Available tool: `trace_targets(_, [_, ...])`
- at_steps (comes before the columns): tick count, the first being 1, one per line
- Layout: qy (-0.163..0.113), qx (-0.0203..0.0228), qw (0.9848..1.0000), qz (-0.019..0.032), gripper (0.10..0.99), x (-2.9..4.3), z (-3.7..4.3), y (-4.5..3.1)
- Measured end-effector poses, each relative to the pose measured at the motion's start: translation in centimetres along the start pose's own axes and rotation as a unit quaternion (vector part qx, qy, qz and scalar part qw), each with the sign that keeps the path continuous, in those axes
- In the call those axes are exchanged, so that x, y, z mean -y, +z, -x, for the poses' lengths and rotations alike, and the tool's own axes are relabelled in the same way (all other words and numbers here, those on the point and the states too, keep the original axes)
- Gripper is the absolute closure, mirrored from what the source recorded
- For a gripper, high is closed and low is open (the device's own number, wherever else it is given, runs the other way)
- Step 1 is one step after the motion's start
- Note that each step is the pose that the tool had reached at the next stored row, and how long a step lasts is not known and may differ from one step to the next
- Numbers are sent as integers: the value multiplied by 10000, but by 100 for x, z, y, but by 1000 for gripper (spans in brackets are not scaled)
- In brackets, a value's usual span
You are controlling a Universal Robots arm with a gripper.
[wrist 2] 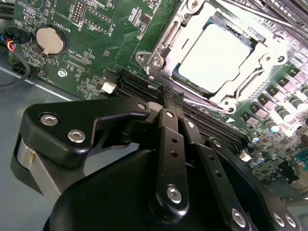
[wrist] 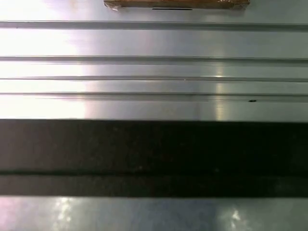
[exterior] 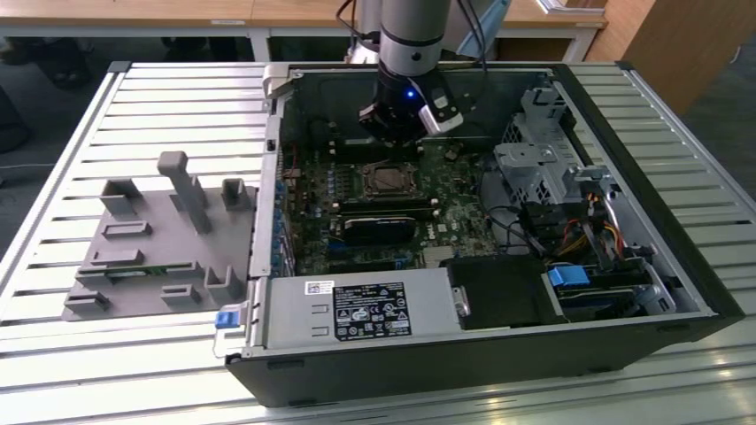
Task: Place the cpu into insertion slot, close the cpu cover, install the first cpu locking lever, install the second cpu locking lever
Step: 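Install the first cpu locking lever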
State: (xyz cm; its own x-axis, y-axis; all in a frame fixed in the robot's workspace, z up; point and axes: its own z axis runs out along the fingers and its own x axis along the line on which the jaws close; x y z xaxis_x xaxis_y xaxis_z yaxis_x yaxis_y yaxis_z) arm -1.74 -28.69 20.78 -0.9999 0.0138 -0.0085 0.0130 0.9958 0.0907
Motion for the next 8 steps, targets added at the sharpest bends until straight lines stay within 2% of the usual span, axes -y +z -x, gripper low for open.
trace_targets(8, [-1,0,10000,-24,976,3,8,55])
